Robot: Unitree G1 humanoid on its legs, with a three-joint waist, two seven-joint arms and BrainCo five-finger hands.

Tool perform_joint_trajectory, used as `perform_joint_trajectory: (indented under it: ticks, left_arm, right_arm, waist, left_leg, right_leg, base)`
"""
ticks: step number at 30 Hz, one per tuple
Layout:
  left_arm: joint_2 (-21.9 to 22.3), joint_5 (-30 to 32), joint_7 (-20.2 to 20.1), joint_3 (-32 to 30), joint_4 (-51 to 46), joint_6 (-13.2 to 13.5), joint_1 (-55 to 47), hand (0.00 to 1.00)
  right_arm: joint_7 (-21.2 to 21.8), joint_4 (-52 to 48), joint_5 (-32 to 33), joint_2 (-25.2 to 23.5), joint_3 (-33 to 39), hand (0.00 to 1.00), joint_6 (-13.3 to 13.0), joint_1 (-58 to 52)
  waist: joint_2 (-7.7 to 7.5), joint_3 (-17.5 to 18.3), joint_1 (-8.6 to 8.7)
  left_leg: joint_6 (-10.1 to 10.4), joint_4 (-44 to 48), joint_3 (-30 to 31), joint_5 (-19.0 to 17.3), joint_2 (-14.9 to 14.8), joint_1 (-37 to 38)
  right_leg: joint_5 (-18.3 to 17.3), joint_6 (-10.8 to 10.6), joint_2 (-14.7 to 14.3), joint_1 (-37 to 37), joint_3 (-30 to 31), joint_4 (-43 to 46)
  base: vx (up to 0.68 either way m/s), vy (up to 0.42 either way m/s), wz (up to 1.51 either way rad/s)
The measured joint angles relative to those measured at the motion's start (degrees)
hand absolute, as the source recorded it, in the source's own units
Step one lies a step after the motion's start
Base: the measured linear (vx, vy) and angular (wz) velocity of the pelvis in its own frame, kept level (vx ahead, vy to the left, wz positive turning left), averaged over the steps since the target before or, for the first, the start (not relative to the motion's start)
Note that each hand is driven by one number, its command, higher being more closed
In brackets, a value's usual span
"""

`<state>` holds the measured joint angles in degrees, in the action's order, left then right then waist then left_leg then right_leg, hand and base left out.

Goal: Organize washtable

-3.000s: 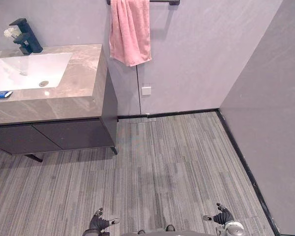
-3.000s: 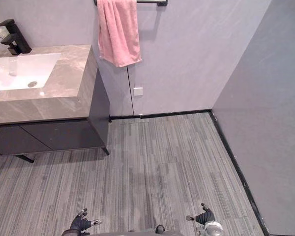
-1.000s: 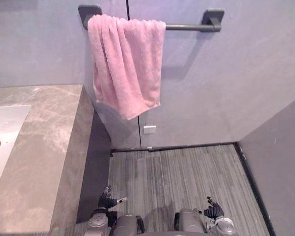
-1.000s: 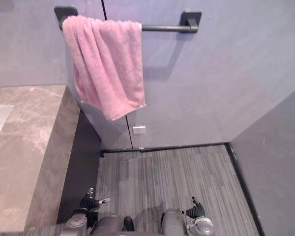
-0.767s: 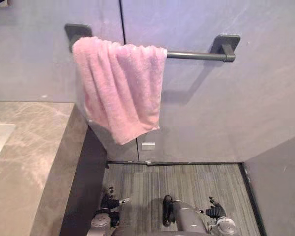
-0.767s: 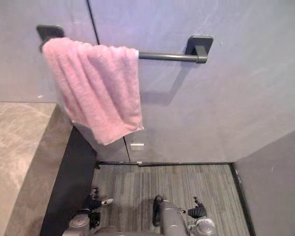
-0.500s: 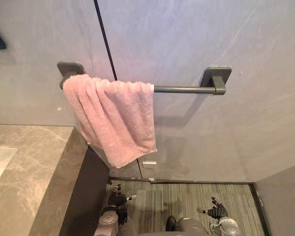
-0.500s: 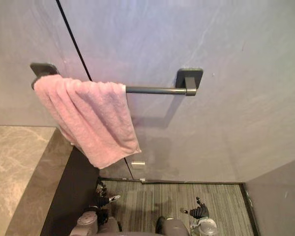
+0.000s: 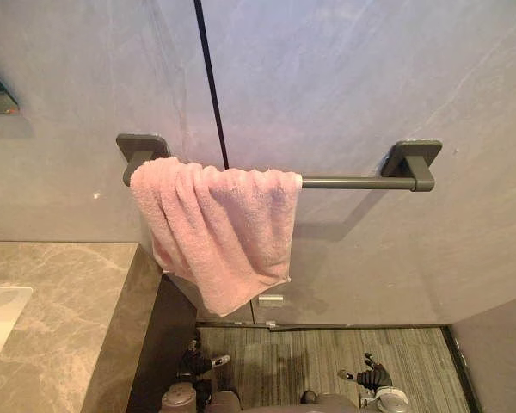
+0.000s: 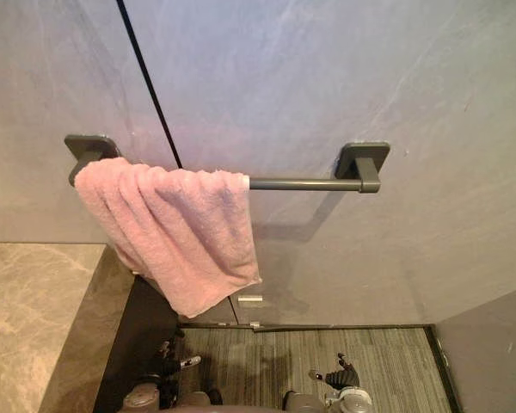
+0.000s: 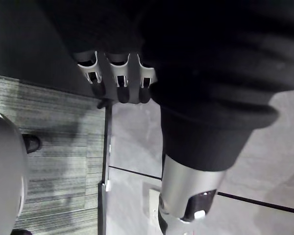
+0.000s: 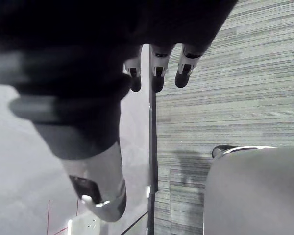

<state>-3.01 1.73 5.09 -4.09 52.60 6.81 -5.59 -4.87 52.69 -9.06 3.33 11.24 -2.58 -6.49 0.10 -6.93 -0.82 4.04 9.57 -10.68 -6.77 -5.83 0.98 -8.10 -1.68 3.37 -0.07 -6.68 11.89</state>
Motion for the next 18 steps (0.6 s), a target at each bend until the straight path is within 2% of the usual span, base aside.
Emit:
perform_joint_trajectory:
  ticks: [3, 5, 6, 10, 12, 18]
  left_arm:
    - [-0.40, -0.50, 0.20, 0.04, -1.64, 0.03, -0.17, 0.00]
    - [-0.67, -1.36, 0.37, 0.01, -6.07, 0.06, -1.18, 0.00]
    - [-1.02, -2.10, 0.49, -0.03, -13.10, 0.15, -2.97, 0.00]
    - [-3.31, -4.68, 1.33, -0.87, -29.35, 1.54, -6.35, 0.00]
    - [-4.10, -6.21, 1.37, -1.18, -34.24, 2.63, -7.24, 0.00]
    - [-4.34, -7.88, 1.36, -1.16, -42.68, 3.21, -7.41, 0.00]
  right_arm:
    - [-0.01, 1.20, -0.03, 0.93, -0.05, 0.00, -0.14, 0.14]
    - [-0.01, 2.27, -0.08, 1.59, -0.27, 0.00, -0.19, 0.12]
    - [-0.01, 2.61, -0.09, 2.09, -0.48, 0.00, -0.19, 0.09]
    - [0.02, 2.38, -0.10, 2.72, -0.93, 0.00, -0.22, -0.43]
    - [0.06, 1.54, -0.33, 3.25, -1.31, 0.00, -0.29, -0.45]
    - [0.69, -1.35, -0.97, 3.89, -3.18, 0.00, -0.59, -0.20]
  waist:
    - [0.04, 0.03, 0.03]
    - [-0.07, 0.08, 0.00]
    - [-0.08, 0.08, -0.07]
    - [-0.21, 0.15, -0.07]
    - [-0.18, 0.16, -0.11]
    - [-0.49, 0.41, -0.22]
  left_leg:
    - [0.01, -2.49, 1.93, 1.54, 0.45, 0.69]
    - [0.04, -3.64, 2.81, 2.34, 0.70, 0.97]
    - [-0.05, -4.01, 3.28, 2.65, 0.81, 0.95]
    - [-0.17, -4.78, 4.86, 3.32, 1.35, 0.84]
    - [-0.17, -4.88, 5.56, 3.31, 1.67, 0.80]
    - [-0.19, -5.15, 6.11, 3.32, 1.99, 0.72]
  right_leg:
    - [0.11, 0.18, 0.01, 0.18, -1.00, -0.02]
    - [0.19, 0.30, 0.06, 0.24, -1.43, -0.07]
    - [0.28, 0.36, 0.14, 0.24, -1.77, -0.07]
    - [0.29, 0.35, 0.56, 0.38, -2.74, -0.23]
    - [0.28, 0.21, 0.76, 0.41, -2.75, -0.27]
    - [0.54, -0.25, 0.82, 0.68, -2.86, -1.79]
  base:
    - [-0.05, -0.042, 0.19]
    - [-0.05, -0.023, 0.17]
    - [-0.06, -0.014, 0.15]
    - [-0.07, -0.001, 0.15]
    - [-0.06, 0.015, 0.05]
    - [0.00, 0.010, 0.03]
